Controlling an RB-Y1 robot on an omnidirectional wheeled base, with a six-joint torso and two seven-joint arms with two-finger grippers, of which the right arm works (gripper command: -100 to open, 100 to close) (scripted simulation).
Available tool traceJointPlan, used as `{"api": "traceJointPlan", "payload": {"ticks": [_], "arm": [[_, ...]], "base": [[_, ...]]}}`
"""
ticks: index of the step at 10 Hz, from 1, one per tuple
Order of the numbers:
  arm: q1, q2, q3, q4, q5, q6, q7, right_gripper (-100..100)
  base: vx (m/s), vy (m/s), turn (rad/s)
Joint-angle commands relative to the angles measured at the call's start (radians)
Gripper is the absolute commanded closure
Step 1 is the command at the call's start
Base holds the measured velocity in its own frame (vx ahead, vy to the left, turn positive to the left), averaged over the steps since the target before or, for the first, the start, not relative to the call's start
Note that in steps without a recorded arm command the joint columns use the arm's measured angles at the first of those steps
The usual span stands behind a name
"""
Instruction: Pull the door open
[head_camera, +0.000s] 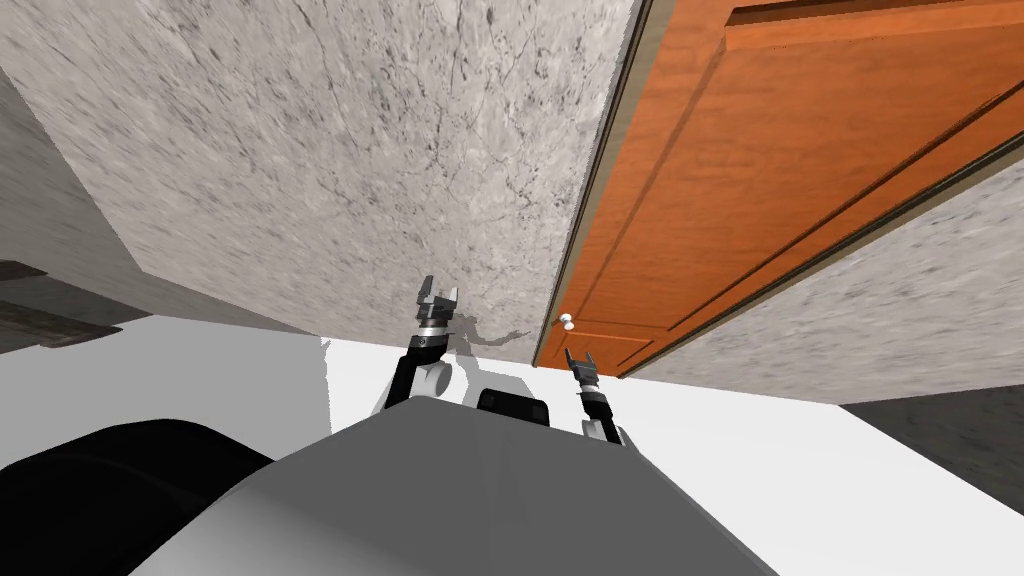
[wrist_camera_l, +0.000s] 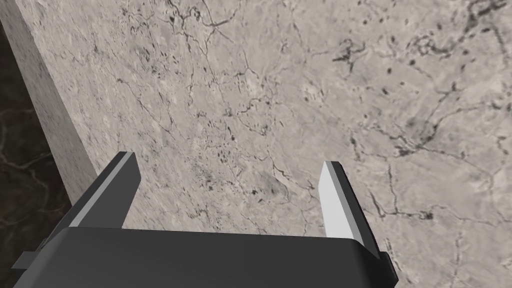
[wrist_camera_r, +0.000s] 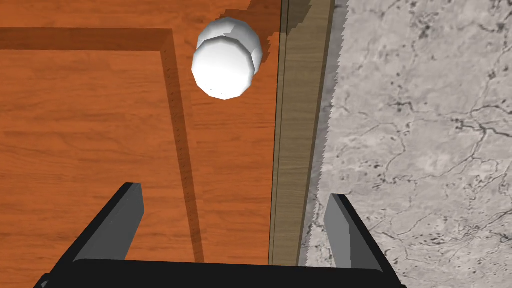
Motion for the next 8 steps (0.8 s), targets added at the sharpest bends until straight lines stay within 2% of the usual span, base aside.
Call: {"api": "traceJointPlan", "payload": {"ticks": [1, 3, 4, 5, 8], "arm": [[-0.007, -0.004, 0.001, 0.031, -0.003, -0.003, 0.036, -100], [-0.016, -0.008, 0.002, 0.064, -0.006, -0.007, 0.069, -100], [-0.011, -0.009, 0.002, 0.049, -0.005, -0.003, 0.056, -100], [-0.01, -0.027, -0.019, 0.08, -0.014, -0.027, 0.04, -100], [-0.006, -0.06, -0.052, 0.13, -0.033, -0.068, 0.01, -100]], "base": [[0.063, -0.102, 0.117], [0.058, -0.071, 0.095], [0.023, -0.03, 0.014], [0.117, 0.061, 0.192], [0.212, 0.102, 0.163]]}}
